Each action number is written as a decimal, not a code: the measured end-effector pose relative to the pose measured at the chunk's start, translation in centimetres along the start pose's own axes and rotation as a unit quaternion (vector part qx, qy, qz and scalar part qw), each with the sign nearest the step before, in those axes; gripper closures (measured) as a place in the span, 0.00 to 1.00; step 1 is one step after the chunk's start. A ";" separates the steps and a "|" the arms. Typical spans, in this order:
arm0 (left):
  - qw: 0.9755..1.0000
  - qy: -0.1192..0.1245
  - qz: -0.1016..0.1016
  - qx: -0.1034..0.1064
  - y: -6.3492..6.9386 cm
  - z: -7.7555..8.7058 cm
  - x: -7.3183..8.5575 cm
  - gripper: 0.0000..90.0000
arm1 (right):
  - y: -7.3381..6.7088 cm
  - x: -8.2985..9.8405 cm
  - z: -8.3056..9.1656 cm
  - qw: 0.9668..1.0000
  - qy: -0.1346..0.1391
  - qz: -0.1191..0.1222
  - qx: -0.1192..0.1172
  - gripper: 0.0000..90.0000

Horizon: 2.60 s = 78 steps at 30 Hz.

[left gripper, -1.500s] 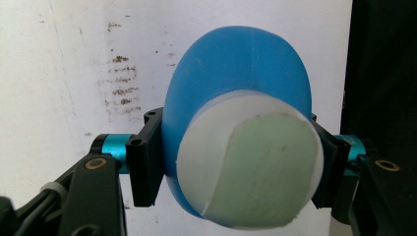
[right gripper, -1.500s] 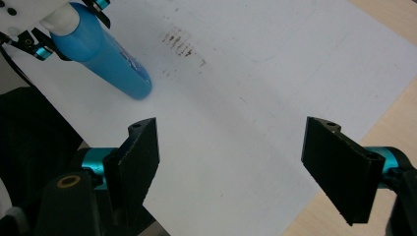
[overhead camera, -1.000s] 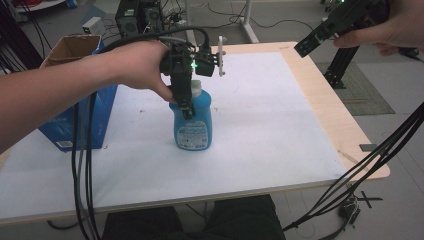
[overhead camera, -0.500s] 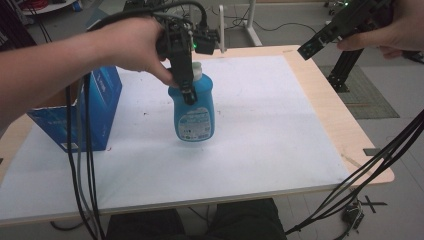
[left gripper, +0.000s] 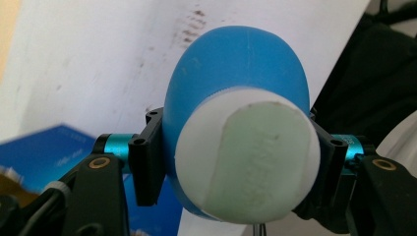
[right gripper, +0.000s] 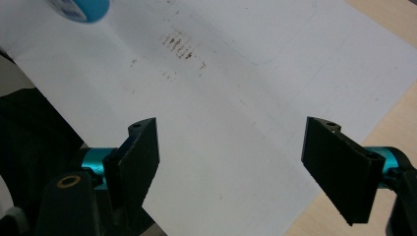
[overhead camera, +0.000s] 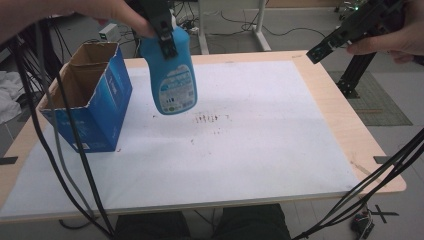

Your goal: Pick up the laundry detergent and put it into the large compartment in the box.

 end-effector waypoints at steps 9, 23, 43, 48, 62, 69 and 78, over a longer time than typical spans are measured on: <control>0.995 0.028 0.092 -0.007 -4.0 4.3 3.2 0.42 | 0.4 -0.2 0.2 1.000 0.000 -0.002 0.001 0.24; 0.974 0.053 0.219 -0.025 -10.4 7.6 9.0 0.42 | 1.1 -0.1 -0.1 1.000 0.000 -0.012 -0.002 0.24; 0.950 0.060 0.303 -0.050 -14.3 7.1 14.0 0.42 | 3.0 -0.1 -0.8 1.000 0.011 -0.025 -0.012 0.24; 0.949 0.056 0.304 -0.052 -14.7 6.6 14.1 0.42 | 3.1 -0.2 -1.3 1.000 0.010 -0.024 -0.015 0.24; 0.953 0.036 0.297 -0.048 -15.4 3.6 13.3 0.42 | 3.5 0.3 -1.3 0.999 0.014 -0.028 -0.014 0.24; 0.958 0.024 0.280 -0.052 -15.6 1.7 13.0 0.42 | 3.6 0.6 -1.1 0.999 0.017 -0.031 -0.012 0.24; 0.964 0.004 0.263 -0.049 -15.6 -0.9 13.4 0.42 | 3.6 0.8 -1.2 0.999 0.017 -0.033 -0.013 0.24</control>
Point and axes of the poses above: each handheld gripper's, and its own axes: z roughly backward along the jaws, x roughly out of its underside, y roughly to its right, the point moved 7 cm from there along -z, roughly forward along the jaws, and after that the axes turned 13 degrees about z, right-handed, at the moved point
